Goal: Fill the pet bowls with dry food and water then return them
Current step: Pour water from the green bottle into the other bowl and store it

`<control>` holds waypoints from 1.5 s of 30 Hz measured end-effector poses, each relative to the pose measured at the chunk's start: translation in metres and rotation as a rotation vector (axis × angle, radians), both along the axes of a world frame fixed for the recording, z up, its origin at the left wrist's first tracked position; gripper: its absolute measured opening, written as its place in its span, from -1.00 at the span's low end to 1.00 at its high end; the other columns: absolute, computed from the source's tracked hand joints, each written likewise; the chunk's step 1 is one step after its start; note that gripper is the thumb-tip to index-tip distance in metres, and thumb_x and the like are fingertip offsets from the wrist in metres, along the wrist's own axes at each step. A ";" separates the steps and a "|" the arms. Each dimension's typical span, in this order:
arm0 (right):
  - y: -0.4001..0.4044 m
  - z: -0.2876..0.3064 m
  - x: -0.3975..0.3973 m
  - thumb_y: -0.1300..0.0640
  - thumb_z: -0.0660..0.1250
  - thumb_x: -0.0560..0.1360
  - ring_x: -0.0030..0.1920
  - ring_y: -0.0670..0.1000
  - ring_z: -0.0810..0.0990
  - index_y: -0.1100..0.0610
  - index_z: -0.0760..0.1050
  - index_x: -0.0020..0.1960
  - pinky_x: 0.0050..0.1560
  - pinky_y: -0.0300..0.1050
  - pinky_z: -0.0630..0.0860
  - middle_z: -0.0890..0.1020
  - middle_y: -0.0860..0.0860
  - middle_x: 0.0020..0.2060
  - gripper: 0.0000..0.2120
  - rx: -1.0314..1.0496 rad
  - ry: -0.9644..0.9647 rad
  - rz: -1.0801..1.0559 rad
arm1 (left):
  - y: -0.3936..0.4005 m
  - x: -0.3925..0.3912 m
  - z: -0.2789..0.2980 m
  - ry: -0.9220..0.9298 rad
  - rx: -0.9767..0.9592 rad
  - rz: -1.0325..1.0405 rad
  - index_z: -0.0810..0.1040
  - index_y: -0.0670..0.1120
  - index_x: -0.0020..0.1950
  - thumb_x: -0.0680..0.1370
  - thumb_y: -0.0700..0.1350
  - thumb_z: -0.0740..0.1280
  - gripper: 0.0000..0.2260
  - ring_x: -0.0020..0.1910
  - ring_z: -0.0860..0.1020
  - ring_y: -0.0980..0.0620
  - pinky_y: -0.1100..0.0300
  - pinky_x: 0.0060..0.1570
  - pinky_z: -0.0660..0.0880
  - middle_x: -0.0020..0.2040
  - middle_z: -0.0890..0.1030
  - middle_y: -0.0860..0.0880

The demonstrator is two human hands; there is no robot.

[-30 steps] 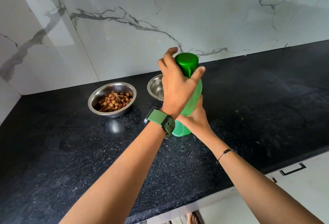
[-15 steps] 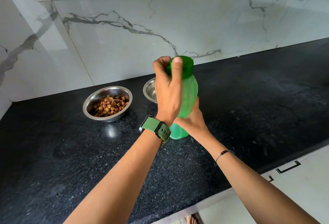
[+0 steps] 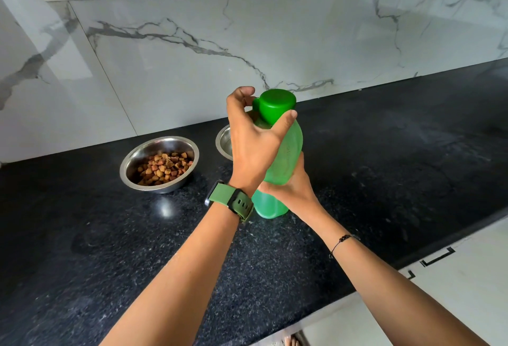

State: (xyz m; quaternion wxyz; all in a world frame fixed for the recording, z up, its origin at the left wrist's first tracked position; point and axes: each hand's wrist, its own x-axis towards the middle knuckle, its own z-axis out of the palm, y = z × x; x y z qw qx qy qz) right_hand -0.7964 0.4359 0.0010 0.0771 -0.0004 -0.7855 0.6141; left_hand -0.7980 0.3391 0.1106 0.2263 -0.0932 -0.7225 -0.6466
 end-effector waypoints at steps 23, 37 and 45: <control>0.010 -0.001 -0.004 -0.02 0.56 0.07 0.20 -0.04 0.54 -0.05 0.20 0.33 0.20 0.05 0.51 0.55 -0.01 0.17 -0.08 -0.061 -0.053 0.081 | -0.003 -0.023 0.022 -0.175 -0.193 -0.324 0.41 -0.04 0.19 0.40 -0.13 0.50 -0.57 -0.13 0.53 0.08 0.23 -0.04 0.50 -0.11 0.54 0.07; 0.014 0.008 -0.010 0.18 0.59 0.06 0.18 0.05 0.55 0.07 0.29 0.35 0.24 0.11 0.49 0.57 0.07 0.14 -0.09 -0.141 -0.149 0.157 | -0.026 -0.056 0.037 -0.207 -0.208 -0.780 0.49 0.01 0.06 0.27 -0.25 0.44 -0.60 -0.12 0.56 0.08 0.25 -0.10 0.52 -0.08 0.56 -0.01; 0.012 0.051 -0.015 0.18 0.57 0.02 0.08 0.06 0.62 -0.03 0.42 0.13 0.11 0.02 0.56 0.65 0.04 0.01 -0.28 -0.138 -0.085 0.107 | -0.055 -0.046 0.030 -0.248 -0.120 -0.666 0.17 0.15 0.42 0.32 0.09 0.45 -0.26 0.25 0.47 0.14 0.27 0.12 0.53 0.26 0.43 0.07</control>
